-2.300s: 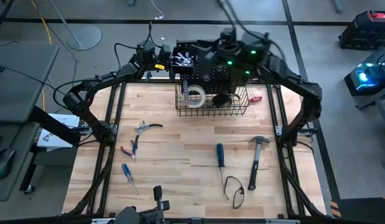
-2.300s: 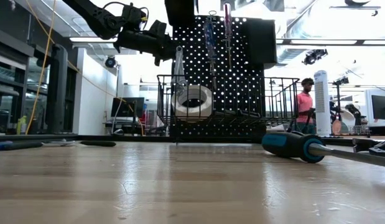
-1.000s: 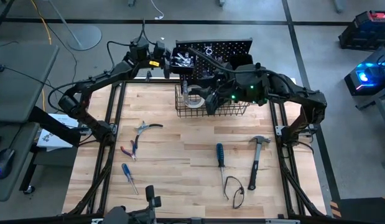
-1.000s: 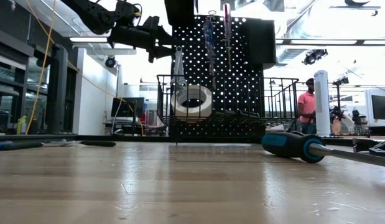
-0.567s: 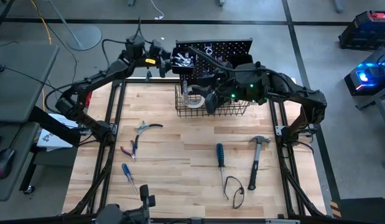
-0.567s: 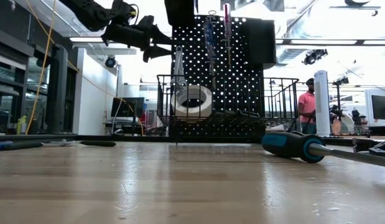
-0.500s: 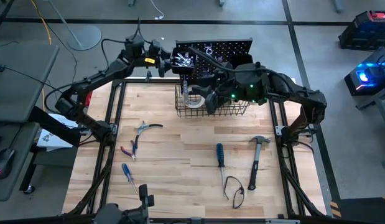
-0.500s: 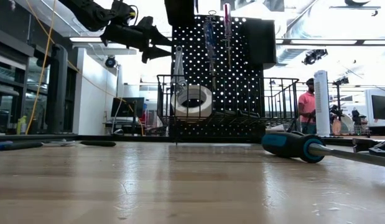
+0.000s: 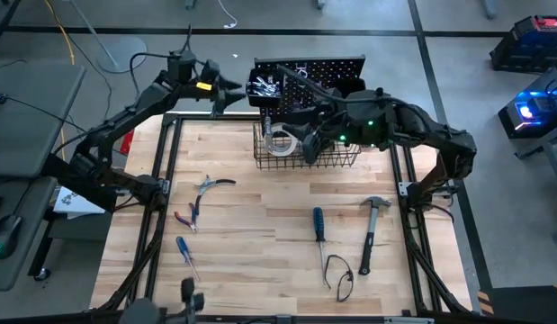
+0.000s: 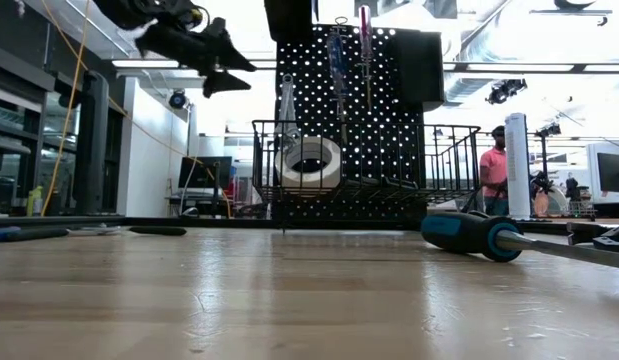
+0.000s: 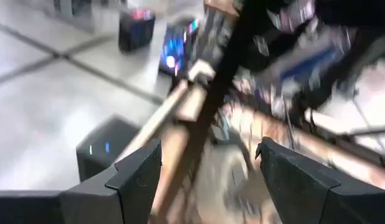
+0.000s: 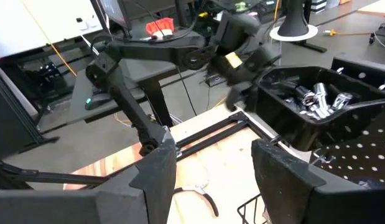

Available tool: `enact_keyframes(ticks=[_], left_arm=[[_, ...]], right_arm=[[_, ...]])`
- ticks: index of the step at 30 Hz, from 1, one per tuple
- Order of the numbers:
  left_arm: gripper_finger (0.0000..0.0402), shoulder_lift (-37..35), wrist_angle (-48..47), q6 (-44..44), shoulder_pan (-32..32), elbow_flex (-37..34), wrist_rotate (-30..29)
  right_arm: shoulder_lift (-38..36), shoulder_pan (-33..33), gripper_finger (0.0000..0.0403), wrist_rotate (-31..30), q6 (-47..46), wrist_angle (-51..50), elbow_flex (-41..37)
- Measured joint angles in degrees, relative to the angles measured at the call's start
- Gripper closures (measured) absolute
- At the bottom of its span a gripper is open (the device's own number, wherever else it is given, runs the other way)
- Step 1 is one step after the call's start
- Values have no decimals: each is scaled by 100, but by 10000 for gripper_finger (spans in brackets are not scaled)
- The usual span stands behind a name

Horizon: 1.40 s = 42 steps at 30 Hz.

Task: Hang tools onto peg board
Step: Put the black plier in the right black bin on the pegboard

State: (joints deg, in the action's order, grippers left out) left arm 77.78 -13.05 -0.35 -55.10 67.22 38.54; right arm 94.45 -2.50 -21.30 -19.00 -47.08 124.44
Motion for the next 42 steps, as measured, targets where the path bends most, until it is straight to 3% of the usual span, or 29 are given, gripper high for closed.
enact_keyframes(ticks=[4,8,12,15,21,30,35,42], left_arm=[[146,-477,-1791,769,185,0,-124],[146,-793,-3586,1091,639,-7,-1300],[146,-851,-4411,644,1184,-290,-2082],[147,-789,-4539,490,1614,-600,-2210],[147,-552,-4724,813,2311,-1154,-3180],[147,-503,-4570,1749,2930,-1528,-3428],[147,-503,-3952,2392,3193,-1805,-3455],[147,-479,-3600,2665,3254,-2236,-3501]], right_arm=[[-162,0,206,-6,56,-55,0],[-318,-2,206,-80,202,-49,1],[-382,0,206,-107,303,-25,7],[-376,0,206,-73,423,-33,9],[-389,-2,206,22,626,-51,7],[-550,0,206,-17,890,-79,7],[-574,0,206,-20,867,-135,7],[-574,0,206,-20,701,-295,4]])
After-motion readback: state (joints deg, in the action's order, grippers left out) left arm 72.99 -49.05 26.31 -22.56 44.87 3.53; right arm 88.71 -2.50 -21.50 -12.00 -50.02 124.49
